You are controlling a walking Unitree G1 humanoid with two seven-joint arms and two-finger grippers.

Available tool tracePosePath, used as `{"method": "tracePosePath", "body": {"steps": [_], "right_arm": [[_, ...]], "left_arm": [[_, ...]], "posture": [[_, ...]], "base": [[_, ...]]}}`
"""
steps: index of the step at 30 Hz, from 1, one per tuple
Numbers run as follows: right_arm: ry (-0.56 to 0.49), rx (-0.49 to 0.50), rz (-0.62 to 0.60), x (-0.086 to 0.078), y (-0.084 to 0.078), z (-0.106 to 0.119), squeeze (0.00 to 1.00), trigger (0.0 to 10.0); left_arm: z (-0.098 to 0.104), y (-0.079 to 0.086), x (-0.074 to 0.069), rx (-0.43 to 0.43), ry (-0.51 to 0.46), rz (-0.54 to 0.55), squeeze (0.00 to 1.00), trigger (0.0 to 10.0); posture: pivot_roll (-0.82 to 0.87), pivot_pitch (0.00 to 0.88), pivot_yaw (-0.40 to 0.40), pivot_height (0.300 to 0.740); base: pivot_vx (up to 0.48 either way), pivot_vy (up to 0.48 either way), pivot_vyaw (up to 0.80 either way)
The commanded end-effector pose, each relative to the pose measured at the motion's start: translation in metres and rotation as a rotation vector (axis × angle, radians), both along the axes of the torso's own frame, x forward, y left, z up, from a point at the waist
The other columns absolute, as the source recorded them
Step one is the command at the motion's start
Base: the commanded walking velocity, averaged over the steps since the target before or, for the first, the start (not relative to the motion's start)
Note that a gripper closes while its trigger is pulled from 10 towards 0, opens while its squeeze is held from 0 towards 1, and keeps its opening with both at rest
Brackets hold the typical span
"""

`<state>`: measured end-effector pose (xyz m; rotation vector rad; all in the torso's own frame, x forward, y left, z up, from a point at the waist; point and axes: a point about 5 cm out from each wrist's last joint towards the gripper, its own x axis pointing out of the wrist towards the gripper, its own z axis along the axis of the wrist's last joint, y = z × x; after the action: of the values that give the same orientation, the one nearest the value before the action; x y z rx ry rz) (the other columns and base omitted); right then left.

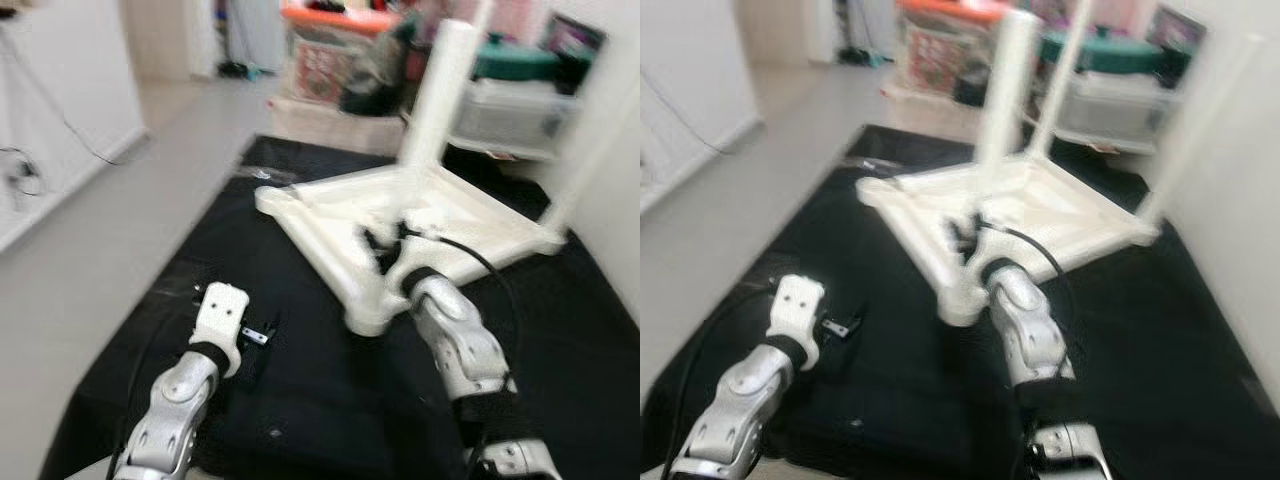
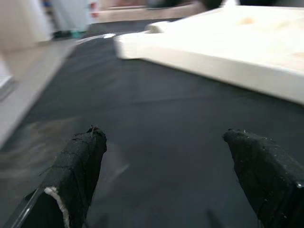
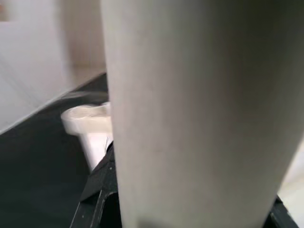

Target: Building children table

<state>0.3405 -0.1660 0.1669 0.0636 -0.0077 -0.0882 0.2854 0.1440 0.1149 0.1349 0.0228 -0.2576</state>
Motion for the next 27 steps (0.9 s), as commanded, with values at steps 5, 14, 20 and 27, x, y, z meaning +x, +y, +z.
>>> {"method": "tracePosePath", "body": {"steps": [5,14,20,27], "right_arm": [[0.015,-0.156,-0.071,-0.025,0.0,0.0,0.0,10.0],[-0.086,-0.021,0.013,-0.004,-0.002,0.021,0.87,10.0],[-0.114,0.126,0.33,0.009,0.005,0.033,0.0,10.0],[-0.035,0.125,0.749,-0.008,0.022,0.01,0.0,10.0]], "left_arm": [[-0.001,-0.005,0.0,0.008,0.005,-0.026,0.0,10.0],[0.0,-0.004,0.0,0.005,0.002,-0.019,0.0,10.0],[-0.001,-0.006,-0.001,0.003,0.002,-0.02,0.0,10.0],[-0.001,-0.006,-0.001,0.002,0.0,-0.021,0.0,10.0]], "posture": [[0.09,0.0,-0.121,0.74],[0.09,0.0,-0.131,0.74],[0.1,0.0,-0.134,0.74],[0.11,0.0,-0.142,0.74]], "base": [[0.0,0.0,0.0],[0.0,0.0,0.0],[0.0,0.0,0.0],[0.0,0.0,0.0]]}}
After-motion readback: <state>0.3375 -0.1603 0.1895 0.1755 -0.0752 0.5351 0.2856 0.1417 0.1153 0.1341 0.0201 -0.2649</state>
